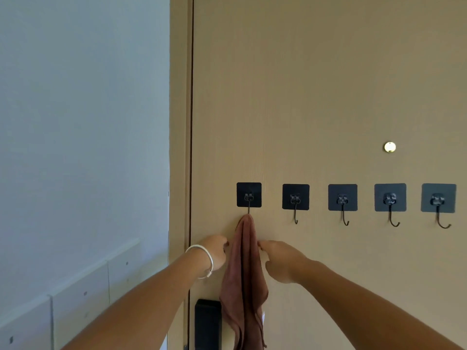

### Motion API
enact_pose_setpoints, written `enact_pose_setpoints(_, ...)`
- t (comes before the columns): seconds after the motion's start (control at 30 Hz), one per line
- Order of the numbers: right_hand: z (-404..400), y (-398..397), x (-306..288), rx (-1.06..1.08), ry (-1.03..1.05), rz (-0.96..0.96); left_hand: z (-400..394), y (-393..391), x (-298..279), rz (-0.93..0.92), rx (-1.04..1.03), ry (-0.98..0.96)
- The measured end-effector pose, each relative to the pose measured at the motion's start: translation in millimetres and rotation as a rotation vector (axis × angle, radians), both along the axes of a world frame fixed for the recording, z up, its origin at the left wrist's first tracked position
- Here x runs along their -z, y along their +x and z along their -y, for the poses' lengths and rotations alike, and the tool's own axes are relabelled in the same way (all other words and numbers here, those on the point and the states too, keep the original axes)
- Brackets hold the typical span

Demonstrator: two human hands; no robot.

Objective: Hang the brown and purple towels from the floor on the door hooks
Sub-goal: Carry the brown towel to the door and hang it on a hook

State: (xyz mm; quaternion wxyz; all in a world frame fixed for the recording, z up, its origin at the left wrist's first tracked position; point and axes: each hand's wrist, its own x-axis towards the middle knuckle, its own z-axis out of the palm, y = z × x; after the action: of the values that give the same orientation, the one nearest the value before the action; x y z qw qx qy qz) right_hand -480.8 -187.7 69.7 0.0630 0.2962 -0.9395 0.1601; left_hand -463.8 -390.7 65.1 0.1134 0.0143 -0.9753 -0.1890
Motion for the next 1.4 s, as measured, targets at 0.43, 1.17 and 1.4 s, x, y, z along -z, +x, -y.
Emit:
enact_pose_setpoints(0.43,-107,19,-44,0.369,0.133,-0.491,-94,14,-73,-0.792,0.225,-0.434)
enact_pose_setpoints(1.17,-378,203,-30,1.069,0.303,-0.523,-378,55,-46,-0.703,0.871,-0.253)
enact_pose_setpoints(1.4,-472,305,-43,1.262,0.350,-0.540,-506,119,-54,-0.765,1.081,-0.196)
